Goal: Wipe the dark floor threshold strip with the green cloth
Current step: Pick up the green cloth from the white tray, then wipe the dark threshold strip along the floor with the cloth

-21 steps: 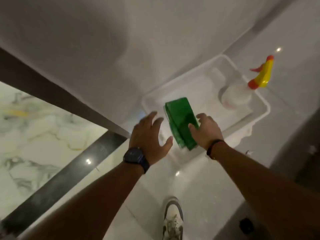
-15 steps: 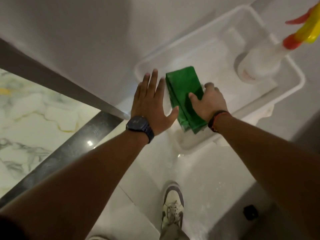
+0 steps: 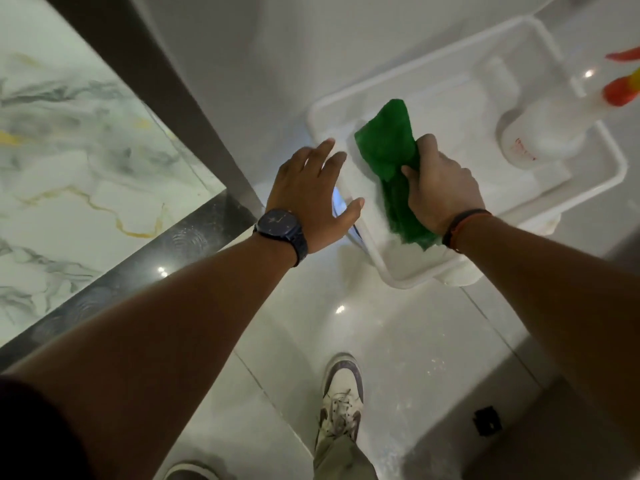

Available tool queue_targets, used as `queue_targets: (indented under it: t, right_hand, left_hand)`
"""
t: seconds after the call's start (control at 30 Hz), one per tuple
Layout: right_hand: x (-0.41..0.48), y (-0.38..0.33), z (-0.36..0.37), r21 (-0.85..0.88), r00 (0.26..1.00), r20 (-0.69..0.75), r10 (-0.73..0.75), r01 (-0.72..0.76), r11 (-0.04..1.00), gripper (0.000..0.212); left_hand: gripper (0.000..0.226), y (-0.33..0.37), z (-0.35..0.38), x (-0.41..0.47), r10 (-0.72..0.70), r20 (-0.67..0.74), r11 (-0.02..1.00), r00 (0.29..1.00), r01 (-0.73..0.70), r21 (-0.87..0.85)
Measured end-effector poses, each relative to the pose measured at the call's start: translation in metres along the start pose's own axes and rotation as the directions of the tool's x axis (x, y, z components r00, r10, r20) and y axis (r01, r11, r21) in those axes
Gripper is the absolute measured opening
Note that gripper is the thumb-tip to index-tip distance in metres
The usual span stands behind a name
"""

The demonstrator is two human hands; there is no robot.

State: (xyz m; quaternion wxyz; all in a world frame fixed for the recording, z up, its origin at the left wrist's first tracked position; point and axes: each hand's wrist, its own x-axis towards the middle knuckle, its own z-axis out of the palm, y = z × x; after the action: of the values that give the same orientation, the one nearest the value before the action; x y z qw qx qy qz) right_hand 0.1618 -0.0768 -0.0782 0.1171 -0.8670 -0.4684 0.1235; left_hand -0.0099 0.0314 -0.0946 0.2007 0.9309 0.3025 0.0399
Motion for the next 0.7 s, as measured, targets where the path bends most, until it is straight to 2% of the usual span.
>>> queue_targets:
  t: [0.13,0.27,0.33,0.43,0.5,0.57,0.63,0.7]
  right_hand:
    - [-0.026,-0.066,-0.017,0.047,0.969,-0.126,-0.212,0.219,0.975,0.021]
    - [-0.074,-0.135,0.015,0.220,0.949,-0.151,-0.276,0.304,0.927,0.013]
    - [-0.092,-0.162,0.061,0.284,0.955,-0.087,-0.283,0.296,0.912,0.009]
    - [-0.103,-0.187,0.157,0.321,0.944,0.151,-0.293,0.233,0.918,0.009]
    - [-0.102,-0.197,0.228,0.287,0.902,0.328,-0.279,0.186,0.939,0.012]
    - [-0.093,-0.207,0.293,0.311,0.850,0.444,-0.284,0.151,0.938,0.014]
    - [-0.077,-0.209,0.342,0.389,0.829,0.473,-0.297,0.106,0.915,0.017]
    - [-0.059,-0.202,0.390,0.434,0.855,0.436,-0.282,0.075,0.898,0.021]
  left_hand:
    - [0.060,-0.045,-0.031,-0.053,-0.054,-0.011,0.998,0.999,0.053,-0.015]
    - [0.057,-0.107,-0.029,-0.131,-0.205,-0.025,0.978,0.979,0.204,-0.036]
    - [0.058,-0.145,-0.010,-0.173,-0.294,-0.011,0.955,0.956,0.293,-0.032]
    - [0.060,-0.203,0.043,-0.235,-0.428,0.023,0.904,0.904,0.427,0.027]
    - [0.065,-0.240,0.089,-0.272,-0.516,0.041,0.856,0.855,0.514,0.052]
    - [0.071,-0.277,0.133,-0.300,-0.591,0.027,0.806,0.806,0.589,0.053]
    - [0.078,-0.311,0.173,-0.316,-0.635,0.018,0.771,0.772,0.634,0.059]
    - [0.084,-0.345,0.211,-0.329,-0.676,-0.005,0.733,0.737,0.674,0.091]
